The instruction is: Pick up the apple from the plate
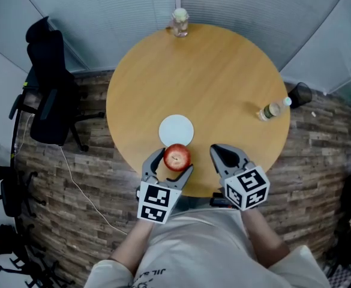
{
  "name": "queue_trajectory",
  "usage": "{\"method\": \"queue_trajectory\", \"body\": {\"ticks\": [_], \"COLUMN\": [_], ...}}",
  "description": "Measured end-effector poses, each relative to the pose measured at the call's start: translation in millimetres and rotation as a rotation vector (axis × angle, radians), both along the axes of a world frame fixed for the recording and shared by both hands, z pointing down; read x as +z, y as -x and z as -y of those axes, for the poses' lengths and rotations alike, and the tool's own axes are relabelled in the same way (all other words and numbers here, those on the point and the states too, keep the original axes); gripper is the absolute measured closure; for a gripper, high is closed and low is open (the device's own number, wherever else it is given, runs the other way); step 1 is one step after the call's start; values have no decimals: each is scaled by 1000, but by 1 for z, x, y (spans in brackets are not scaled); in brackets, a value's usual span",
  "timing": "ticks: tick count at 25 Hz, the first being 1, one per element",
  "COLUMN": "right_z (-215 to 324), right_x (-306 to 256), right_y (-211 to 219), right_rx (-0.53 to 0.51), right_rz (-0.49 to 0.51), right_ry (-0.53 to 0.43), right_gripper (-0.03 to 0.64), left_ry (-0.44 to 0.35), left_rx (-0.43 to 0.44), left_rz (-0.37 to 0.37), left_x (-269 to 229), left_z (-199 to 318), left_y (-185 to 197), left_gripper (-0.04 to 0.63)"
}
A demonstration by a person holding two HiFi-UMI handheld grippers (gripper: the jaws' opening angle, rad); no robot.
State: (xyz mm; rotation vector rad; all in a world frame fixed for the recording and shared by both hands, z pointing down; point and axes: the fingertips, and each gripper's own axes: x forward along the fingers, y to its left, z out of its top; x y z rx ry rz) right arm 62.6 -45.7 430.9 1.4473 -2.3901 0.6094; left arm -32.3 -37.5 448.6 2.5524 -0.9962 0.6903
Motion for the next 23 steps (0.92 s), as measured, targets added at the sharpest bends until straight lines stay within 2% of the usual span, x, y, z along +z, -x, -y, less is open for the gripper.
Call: {"method": "queue_trajectory", "body": {"ticks": [4,12,23], "right_z": [0,-1,-8], "right_x": [-1,-9,-6], "right_y": [3,7,15], "right_rx": [-2,-12,-40], "right_rz": [6,9,9], "right_ry": [-5,-27,-21], "right_gripper": [584,585,584], "left_ry": [-15,11,11], "left_rx": [6,-13,-24], "left_rz": [21,-23,-29], "left_x": [0,-3,-5], "left_z": [-1,-7,-9], "left_y": [2,6,9], "left_gripper": [216,216,216]}}
